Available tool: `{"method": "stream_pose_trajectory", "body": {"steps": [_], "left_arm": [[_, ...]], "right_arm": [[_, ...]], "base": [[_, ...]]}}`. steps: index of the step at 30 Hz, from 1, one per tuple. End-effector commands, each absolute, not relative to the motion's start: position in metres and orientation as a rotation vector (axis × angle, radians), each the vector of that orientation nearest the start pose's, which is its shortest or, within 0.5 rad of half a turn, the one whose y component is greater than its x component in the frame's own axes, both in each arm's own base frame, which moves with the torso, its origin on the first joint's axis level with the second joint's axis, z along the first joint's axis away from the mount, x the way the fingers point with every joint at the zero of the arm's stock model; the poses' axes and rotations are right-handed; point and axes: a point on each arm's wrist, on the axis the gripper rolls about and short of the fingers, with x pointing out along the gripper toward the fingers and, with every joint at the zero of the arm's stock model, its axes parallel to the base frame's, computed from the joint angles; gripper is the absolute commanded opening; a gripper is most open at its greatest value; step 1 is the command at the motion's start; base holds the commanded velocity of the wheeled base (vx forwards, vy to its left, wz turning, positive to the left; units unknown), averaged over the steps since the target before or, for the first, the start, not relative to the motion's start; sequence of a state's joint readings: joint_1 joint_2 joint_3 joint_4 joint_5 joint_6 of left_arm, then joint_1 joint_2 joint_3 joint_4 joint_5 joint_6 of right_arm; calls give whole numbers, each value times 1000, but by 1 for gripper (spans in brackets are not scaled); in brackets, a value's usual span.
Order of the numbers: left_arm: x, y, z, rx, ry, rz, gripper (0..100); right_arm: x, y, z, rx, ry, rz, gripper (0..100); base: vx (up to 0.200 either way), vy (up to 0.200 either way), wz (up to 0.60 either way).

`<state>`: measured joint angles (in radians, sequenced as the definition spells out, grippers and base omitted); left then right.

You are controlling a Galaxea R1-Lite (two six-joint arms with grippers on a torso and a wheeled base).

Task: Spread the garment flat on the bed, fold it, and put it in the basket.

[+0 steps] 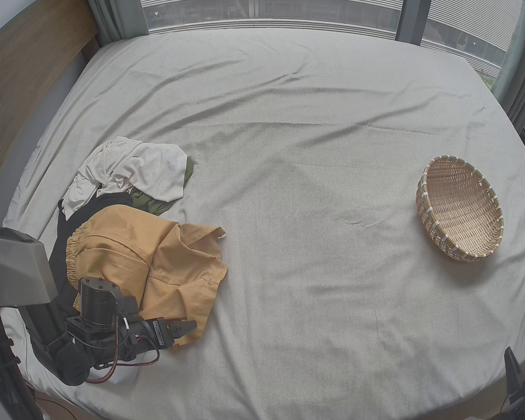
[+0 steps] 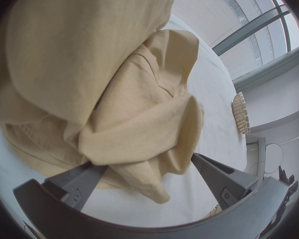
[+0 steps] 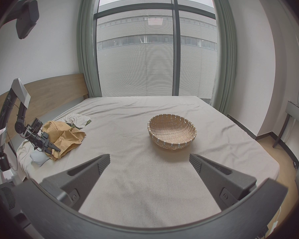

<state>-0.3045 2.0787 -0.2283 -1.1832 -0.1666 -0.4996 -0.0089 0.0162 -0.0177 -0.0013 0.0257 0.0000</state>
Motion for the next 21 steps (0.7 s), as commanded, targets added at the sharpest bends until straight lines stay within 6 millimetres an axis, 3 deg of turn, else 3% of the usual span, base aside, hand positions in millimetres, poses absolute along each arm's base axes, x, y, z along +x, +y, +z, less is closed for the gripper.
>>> {"method": "stream_pose_trajectory", "body": {"steps": [1,2,15,21], "left_arm": [[239,-79,2,-431,772,-248,100],[240,-79,2,-433,769,-245,0],[235,-90,3,-439,763,-276,0],[234,-106,7,-416,717,-318,0]], "right_arm": [[-22,1,76,0,5,17,100],[-22,1,76,0,5,17,100],[-22,1,76,0,5,17,100],[-22,1,76,0,5,17,100]], "base": [[0,0,0],[0,0,0],[0,0,0],[0,0,0]]}}
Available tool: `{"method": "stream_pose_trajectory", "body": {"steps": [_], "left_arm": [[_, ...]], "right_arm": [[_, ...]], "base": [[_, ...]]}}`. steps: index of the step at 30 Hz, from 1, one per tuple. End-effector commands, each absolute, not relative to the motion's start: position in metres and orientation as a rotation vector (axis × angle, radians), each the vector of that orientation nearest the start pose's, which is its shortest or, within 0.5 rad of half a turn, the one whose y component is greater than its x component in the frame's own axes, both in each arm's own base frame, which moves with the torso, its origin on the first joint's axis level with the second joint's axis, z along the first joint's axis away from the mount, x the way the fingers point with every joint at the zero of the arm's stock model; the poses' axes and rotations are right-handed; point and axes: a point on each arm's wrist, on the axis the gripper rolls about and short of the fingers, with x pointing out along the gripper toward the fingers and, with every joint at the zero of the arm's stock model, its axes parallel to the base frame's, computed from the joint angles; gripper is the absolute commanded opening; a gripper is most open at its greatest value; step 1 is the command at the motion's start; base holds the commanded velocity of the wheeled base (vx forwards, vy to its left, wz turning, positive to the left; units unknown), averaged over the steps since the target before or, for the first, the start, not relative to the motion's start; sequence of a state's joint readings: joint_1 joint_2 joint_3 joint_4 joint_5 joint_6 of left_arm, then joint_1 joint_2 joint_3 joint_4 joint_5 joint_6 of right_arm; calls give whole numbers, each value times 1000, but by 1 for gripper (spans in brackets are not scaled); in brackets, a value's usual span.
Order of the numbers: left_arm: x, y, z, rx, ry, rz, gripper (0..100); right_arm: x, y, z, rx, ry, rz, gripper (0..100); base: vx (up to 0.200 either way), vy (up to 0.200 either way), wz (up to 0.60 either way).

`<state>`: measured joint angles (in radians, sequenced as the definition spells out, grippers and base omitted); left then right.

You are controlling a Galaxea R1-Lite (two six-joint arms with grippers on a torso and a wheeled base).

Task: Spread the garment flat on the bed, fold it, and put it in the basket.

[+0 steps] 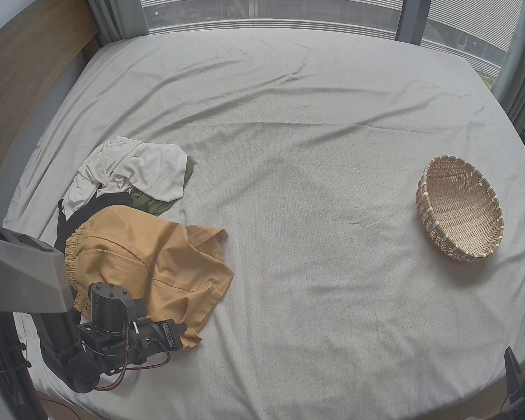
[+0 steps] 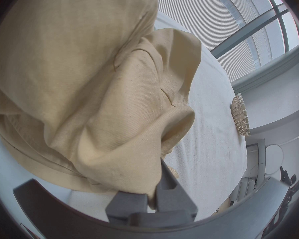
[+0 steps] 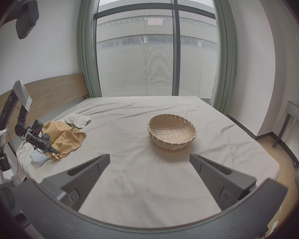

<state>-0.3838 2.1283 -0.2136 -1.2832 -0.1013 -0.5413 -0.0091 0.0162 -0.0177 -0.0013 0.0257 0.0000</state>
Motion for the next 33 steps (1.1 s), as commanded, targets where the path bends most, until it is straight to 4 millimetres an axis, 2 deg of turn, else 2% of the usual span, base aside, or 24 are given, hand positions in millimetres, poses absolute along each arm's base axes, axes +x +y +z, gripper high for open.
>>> {"method": "stream_pose_trajectory", "body": {"steps": [1,22,33], "left_arm": [[234,-109,8,-417,709,-328,0],[243,-158,23,-441,600,-503,0],[248,-197,20,-440,579,-596,0]], "right_arm": [[-22,1,76,0,5,17,100],[-22,1,76,0,5,17,100],[-22,1,76,0,5,17,100]], "base": [[0,0,0],[0,0,0],[0,0,0]]}}
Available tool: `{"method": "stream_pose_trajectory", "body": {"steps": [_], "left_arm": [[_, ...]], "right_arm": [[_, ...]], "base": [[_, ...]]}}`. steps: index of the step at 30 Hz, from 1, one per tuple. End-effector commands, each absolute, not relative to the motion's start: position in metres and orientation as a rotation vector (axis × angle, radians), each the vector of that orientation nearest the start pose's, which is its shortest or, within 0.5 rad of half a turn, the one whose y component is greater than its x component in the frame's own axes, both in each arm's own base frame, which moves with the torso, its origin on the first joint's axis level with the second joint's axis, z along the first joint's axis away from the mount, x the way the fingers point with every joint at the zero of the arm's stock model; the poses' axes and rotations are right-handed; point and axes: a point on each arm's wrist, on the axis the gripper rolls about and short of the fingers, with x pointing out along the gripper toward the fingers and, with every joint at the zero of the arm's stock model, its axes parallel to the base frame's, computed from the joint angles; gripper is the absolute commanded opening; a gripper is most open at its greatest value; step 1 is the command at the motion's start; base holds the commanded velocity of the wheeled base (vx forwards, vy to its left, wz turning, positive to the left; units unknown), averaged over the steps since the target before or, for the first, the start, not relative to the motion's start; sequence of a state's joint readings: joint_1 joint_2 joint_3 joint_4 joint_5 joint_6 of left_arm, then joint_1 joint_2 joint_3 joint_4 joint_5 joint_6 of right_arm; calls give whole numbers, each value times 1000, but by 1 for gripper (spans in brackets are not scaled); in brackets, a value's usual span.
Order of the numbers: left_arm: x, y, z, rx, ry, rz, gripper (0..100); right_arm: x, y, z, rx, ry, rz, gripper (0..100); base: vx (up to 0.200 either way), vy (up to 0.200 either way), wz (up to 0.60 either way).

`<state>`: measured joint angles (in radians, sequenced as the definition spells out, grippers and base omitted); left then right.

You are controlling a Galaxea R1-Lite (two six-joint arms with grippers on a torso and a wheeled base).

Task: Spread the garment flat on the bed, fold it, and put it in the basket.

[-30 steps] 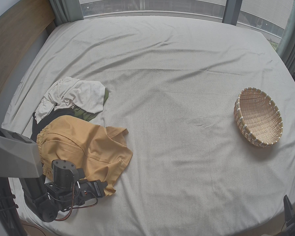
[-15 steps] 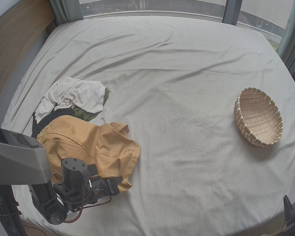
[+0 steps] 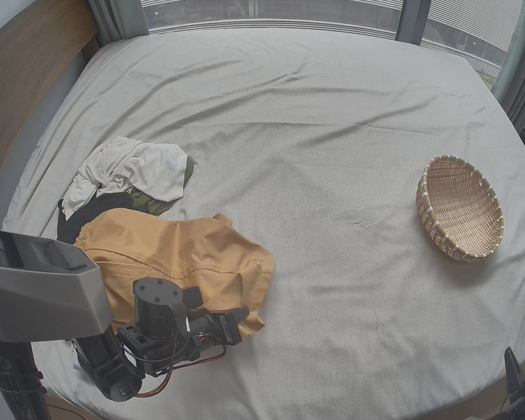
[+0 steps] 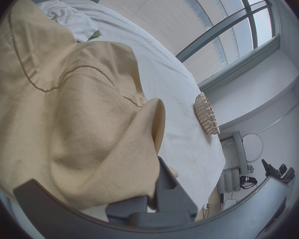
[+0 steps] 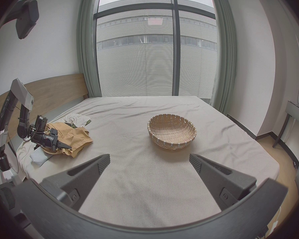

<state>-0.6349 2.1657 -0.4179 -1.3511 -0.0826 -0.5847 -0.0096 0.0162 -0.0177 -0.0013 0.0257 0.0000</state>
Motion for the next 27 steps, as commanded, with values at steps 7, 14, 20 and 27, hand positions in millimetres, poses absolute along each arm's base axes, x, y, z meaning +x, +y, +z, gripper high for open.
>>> {"method": "stream_pose_trajectory", "body": {"steps": [7,14,20,27], "left_arm": [[248,-221,17,-429,574,-646,0],[250,-234,21,-431,566,-677,0],[250,-245,21,-433,556,-703,0],[251,-257,24,-454,540,-726,0]], "right_arm": [[-22,1,76,0,5,15,100],[-22,1,76,0,6,15,100],[-22,1,76,0,6,15,100],[-22,1,76,0,6,15,100]], "base": [[0,0,0],[0,0,0],[0,0,0],[0,0,0]]}}
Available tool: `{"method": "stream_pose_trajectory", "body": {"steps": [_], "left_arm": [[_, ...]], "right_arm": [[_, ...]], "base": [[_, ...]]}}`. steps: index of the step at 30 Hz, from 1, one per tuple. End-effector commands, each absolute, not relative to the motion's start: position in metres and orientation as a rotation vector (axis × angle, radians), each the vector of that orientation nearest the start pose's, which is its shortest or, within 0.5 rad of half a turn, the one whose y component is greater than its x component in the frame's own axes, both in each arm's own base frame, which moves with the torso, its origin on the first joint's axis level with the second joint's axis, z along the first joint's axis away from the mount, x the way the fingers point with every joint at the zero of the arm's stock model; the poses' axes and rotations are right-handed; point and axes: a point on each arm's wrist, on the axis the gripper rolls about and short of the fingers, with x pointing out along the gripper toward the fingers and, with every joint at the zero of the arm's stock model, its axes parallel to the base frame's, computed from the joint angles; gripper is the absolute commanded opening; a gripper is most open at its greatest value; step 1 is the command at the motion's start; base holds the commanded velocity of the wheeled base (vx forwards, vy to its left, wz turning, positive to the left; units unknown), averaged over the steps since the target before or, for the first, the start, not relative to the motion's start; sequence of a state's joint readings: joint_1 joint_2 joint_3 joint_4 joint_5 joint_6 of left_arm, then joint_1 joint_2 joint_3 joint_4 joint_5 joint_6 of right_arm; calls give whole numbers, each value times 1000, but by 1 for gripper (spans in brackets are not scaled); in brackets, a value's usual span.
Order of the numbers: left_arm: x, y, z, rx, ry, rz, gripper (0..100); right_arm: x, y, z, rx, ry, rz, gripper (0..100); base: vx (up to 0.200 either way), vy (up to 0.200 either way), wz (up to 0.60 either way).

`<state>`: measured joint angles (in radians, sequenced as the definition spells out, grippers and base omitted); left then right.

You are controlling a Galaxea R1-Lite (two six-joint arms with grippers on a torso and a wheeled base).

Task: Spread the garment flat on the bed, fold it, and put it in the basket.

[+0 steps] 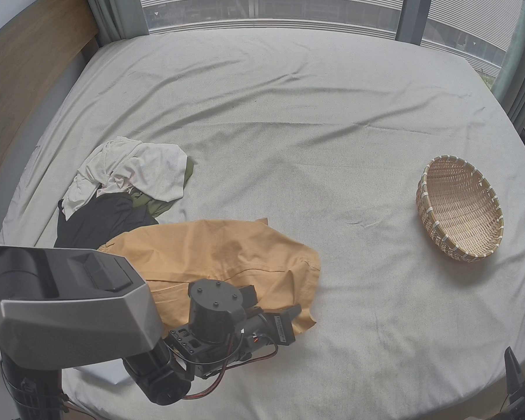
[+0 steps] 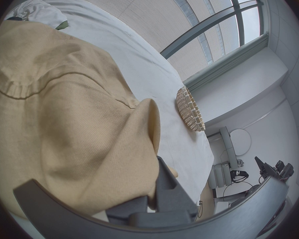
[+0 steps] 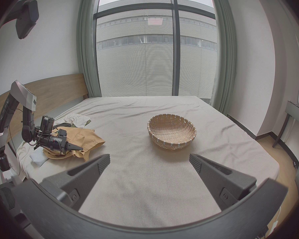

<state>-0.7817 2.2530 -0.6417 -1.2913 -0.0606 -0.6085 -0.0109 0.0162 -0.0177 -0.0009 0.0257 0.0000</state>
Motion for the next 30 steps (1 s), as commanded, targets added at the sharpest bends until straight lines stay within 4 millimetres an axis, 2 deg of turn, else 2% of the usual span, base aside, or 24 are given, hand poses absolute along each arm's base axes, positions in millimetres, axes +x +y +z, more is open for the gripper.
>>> {"method": "stream_pose_trajectory", "body": {"steps": [1,14,30], "left_arm": [[250,-260,24,-453,539,-733,0],[246,-287,23,-448,540,-795,0],[238,-324,35,-450,525,-884,0]], "right_arm": [[-22,1,76,0,6,15,100],[-22,1,76,0,6,15,100],[-22,1,76,0,6,15,100]], "base": [[0,0,0],[0,0,0],[0,0,0]]}}
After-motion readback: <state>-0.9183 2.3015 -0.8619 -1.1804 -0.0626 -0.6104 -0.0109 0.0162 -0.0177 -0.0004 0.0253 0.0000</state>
